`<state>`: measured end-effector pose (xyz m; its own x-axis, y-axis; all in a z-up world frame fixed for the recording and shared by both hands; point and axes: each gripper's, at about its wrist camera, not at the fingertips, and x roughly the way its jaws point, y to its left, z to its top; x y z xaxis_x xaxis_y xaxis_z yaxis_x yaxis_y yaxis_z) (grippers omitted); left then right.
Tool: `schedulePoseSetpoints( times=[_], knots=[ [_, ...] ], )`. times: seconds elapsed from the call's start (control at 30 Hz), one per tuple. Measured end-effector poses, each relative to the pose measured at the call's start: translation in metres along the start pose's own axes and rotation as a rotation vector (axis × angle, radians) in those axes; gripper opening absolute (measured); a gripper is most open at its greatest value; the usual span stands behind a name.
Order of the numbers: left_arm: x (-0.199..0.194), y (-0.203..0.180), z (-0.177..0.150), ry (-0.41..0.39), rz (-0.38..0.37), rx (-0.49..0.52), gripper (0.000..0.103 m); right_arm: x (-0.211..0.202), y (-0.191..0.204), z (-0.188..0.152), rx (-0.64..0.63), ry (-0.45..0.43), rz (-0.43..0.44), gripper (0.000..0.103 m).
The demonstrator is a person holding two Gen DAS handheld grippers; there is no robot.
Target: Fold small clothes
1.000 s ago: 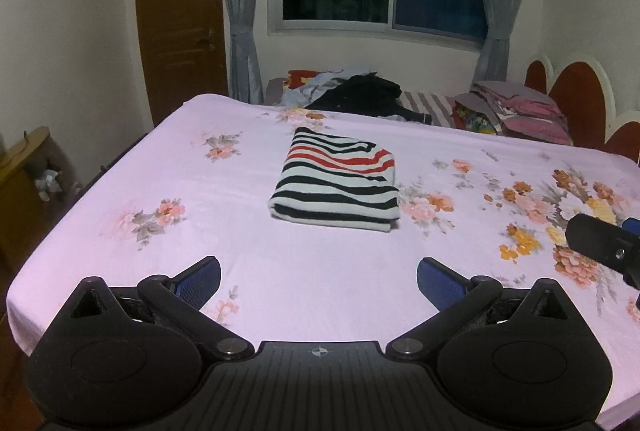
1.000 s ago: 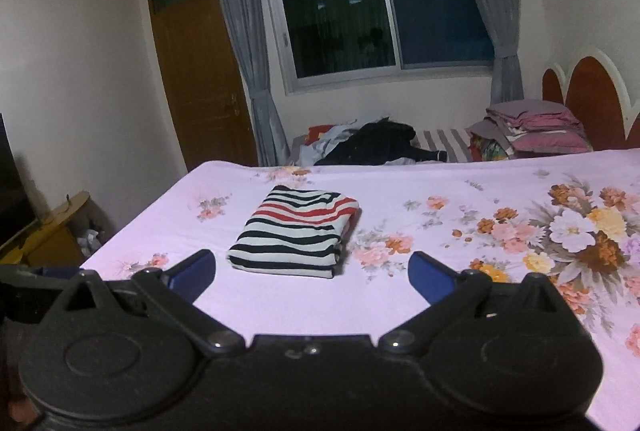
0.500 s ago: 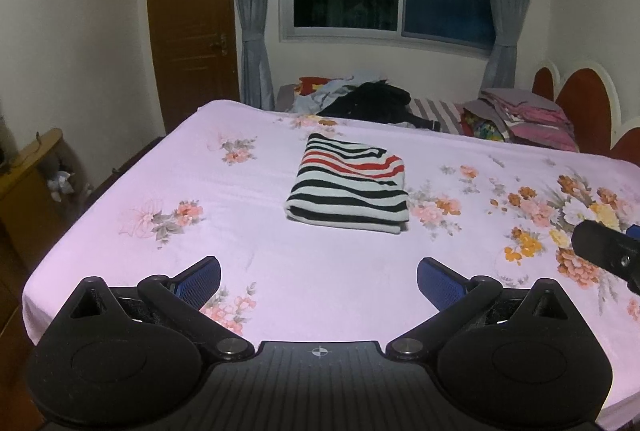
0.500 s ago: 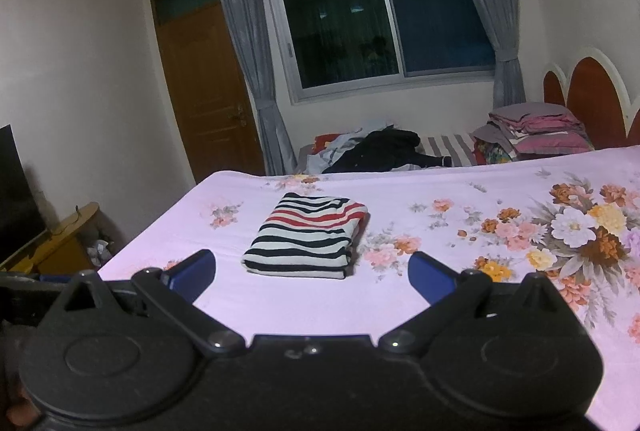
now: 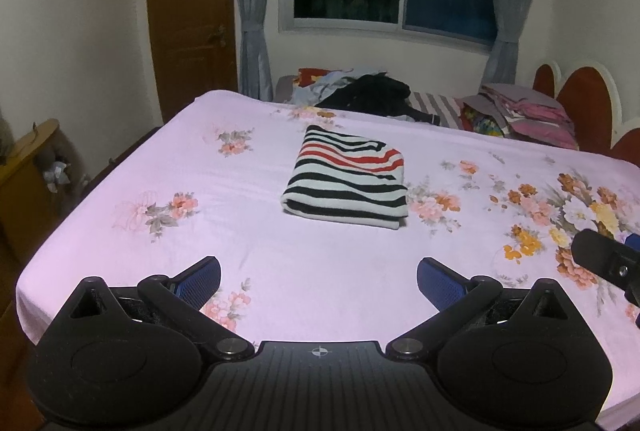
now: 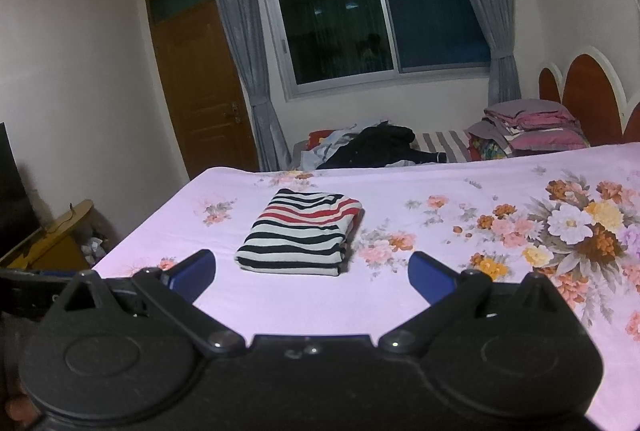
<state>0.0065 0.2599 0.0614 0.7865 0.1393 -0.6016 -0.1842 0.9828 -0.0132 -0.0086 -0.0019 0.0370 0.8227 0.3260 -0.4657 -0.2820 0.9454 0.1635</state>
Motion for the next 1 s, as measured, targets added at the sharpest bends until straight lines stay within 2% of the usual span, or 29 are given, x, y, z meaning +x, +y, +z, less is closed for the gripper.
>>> schedulePoseSetpoints(
  times=[1.0],
  knots=[
    [0.01, -0.006, -0.001, 0.023, 0.0, 0.004, 0.103, 0.002, 0.002, -0.002, 0.0, 0.01, -0.024, 0.103]
  ],
)
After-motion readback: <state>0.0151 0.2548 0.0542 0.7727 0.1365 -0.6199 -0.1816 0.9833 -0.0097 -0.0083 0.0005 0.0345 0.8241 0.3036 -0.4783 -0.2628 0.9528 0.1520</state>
